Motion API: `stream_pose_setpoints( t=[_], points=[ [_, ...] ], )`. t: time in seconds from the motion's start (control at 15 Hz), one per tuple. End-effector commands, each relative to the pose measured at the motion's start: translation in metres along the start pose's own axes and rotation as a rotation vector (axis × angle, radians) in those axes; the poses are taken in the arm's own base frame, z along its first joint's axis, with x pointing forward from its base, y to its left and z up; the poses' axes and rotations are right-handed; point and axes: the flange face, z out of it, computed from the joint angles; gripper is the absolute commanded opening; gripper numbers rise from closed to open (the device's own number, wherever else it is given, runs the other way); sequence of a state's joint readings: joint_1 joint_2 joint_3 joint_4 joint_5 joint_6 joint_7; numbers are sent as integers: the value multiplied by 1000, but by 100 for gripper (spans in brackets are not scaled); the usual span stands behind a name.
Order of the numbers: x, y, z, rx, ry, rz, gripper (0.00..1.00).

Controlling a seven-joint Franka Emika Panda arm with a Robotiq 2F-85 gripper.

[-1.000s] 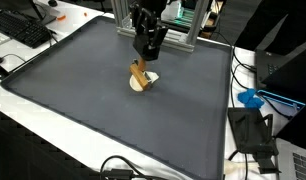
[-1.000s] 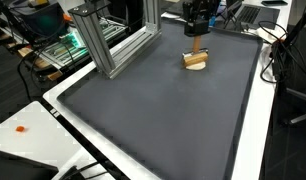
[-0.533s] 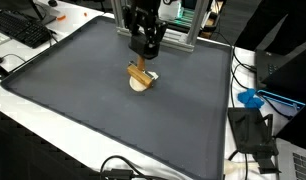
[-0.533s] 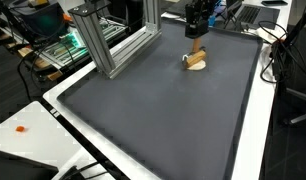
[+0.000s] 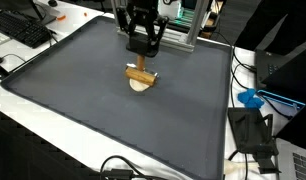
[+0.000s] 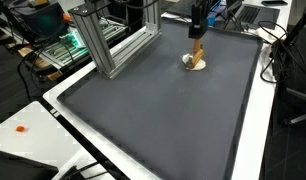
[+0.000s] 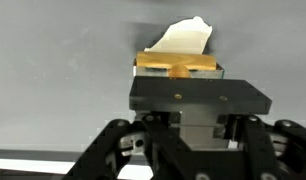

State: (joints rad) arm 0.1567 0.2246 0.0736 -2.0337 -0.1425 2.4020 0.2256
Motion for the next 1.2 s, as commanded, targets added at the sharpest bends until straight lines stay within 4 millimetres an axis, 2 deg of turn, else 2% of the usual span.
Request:
stream_pose_setpoints(
  t=[0.0, 0.2, 0.67, 0.93, 1.13],
  points=[
    [4, 1, -12, 25, 12, -87, 34],
    [6, 1, -12, 32, 23, -152, 34],
    [5, 4, 5, 34, 27, -290, 34],
    [-3, 13, 16, 33, -34, -342, 34],
    [-6, 19, 16, 26, -66, -370, 34]
  ],
)
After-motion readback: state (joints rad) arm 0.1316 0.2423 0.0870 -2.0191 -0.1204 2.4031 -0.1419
